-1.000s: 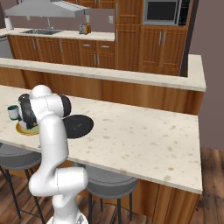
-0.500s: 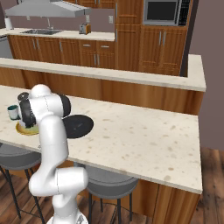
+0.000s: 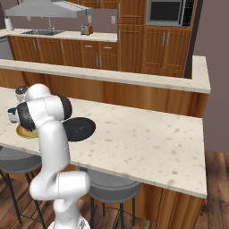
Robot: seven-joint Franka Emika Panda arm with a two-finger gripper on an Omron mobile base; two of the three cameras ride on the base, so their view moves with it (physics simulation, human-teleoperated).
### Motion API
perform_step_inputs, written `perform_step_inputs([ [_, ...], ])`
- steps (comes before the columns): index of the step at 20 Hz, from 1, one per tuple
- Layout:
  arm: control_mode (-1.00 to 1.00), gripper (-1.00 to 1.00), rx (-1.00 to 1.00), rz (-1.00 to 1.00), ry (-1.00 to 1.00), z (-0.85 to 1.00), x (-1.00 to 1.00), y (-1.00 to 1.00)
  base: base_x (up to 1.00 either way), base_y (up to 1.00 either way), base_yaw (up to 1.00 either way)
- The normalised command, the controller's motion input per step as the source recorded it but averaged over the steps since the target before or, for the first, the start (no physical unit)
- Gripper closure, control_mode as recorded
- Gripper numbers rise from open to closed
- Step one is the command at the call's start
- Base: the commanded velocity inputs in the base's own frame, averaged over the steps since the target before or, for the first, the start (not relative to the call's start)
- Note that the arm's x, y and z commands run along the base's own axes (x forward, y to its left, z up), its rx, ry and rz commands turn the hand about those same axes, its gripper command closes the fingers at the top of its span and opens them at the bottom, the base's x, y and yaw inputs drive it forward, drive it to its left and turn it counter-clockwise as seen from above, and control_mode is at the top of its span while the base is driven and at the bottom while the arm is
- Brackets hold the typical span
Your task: Pick up the pan with the steak in it and place it on the dining table. Then place the steak on the plate.
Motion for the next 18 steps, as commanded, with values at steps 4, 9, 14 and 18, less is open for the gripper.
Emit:
perform_step_inputs([
  [4, -1.0, -1.0, 0.01, -0.06, 0.09, 0.75, -0.23, -0.16, 0.0, 0.0, 0.0],
  [9, -1.0, -1.0, 0.0, -0.09, 0.09, 0.67, -0.55, -0.3, 0.0, 0.0, 0.0],
  [14, -1.0, -1.0, 0.01, -0.09, 0.02, 0.45, -0.89, -0.55, 0.0, 0.0, 0.0],
  [18, -1.0, -1.0, 0.0, -0.04, 0.0, 0.39, -1.0, -0.58, 0.0, 0.0, 0.0],
])
